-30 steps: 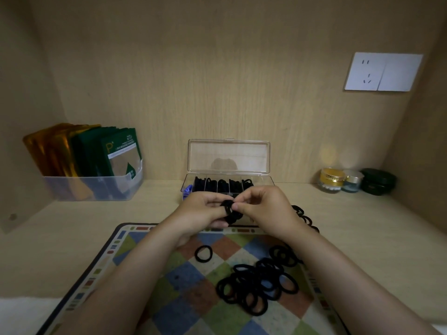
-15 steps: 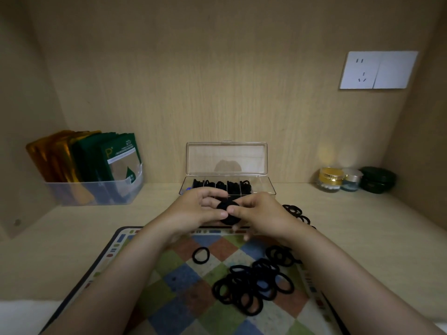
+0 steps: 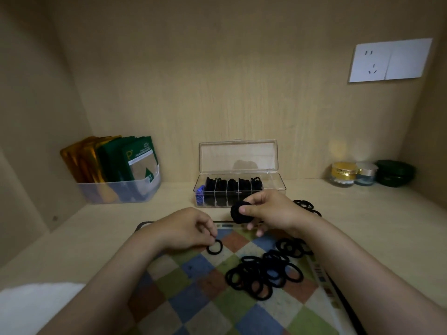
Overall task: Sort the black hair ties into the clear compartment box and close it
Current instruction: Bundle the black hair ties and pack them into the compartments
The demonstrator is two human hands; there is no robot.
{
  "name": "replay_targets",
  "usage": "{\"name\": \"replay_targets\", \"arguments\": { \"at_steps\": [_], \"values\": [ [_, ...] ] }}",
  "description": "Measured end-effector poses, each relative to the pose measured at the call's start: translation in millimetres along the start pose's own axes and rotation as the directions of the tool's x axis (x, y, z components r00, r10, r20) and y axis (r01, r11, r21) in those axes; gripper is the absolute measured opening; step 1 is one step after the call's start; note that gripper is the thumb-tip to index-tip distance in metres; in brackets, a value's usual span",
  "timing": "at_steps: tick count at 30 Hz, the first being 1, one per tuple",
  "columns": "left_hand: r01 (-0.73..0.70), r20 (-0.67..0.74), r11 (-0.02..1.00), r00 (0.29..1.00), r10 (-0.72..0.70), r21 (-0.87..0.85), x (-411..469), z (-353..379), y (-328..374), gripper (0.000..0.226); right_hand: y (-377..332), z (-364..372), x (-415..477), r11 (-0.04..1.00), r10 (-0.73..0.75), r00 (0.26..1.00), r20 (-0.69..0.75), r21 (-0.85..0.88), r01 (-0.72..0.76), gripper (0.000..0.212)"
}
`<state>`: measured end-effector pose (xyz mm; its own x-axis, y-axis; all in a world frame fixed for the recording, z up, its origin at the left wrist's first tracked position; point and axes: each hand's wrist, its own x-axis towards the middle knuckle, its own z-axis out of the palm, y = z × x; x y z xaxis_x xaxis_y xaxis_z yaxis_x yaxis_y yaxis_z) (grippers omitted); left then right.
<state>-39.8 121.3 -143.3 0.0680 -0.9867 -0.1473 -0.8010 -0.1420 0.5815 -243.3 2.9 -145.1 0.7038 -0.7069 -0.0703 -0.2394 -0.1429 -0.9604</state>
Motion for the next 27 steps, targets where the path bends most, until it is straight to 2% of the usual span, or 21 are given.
{"name": "replay_targets", "arguments": {
  "at_steps": [5,8,10,12,15,18,20,24,27],
  "values": [
    [-0.009,-0.041,0.996,0.999,0.013,0.089,0.8,7.1,2.8,0.004,0.6,1.4,-0.8,0.999,-0.025,0.999,0.034,-0.020,0.026,0.015],
    [0.042,-0.157,0.997,0.987,-0.032,0.061,6.7,6.5,6.2,0.002,-2.1,-2.4,-3.5,0.997,-0.070,0.995,0.066,0.040,0.068,0.013],
    [0.067,-0.243,0.996,0.967,-0.077,-0.052,12.5,5.5,11.1,0.004,-5.6,-4.6,-5.9,0.990,-0.109,0.988,0.110,0.096,0.099,0.017],
    [0.046,-0.270,0.965,0.956,-0.118,-0.260,18.5,6.9,19.5,0.004,-7.0,-5.1,-6.3,0.984,-0.142,0.981,0.134,0.126,0.126,0.016],
    [0.003,-0.236,0.817,0.957,-0.170,-0.576,24.0,9.8,34.7,0.003,-4.7,-5.0,-3.2,0.983,-0.164,0.983,0.087,0.103,0.155,0.012],
    [-0.025,-0.147,0.649,0.980,-0.134,-0.760,28.5,11.9,43.3,0.012,-3.5,-9.0,-1.2,0.987,-0.138,0.990,-0.040,0.073,0.141,0.018],
    [-0.023,-0.117,0.582,0.985,-0.125,-0.813,31.8,12.8,44.4,0.019,-3.0,-12.1,-0.5,0.991,-0.126,0.988,-0.094,0.036,0.130,0.019],
    [-0.028,-0.061,0.531,0.997,-0.044,-0.847,38.7,12.4,47.3,0.028,-1.1,-13.8,2.1,0.994,-0.112,0.982,-0.149,-0.017,0.111,0.015],
    [-0.089,-0.103,0.625,0.995,0.013,-0.775,46.2,10.5,52.5,0.028,-1.6,-18.4,3.8,0.991,-0.128,0.966,-0.223,-0.064,0.116,0.023]
  ]
}}
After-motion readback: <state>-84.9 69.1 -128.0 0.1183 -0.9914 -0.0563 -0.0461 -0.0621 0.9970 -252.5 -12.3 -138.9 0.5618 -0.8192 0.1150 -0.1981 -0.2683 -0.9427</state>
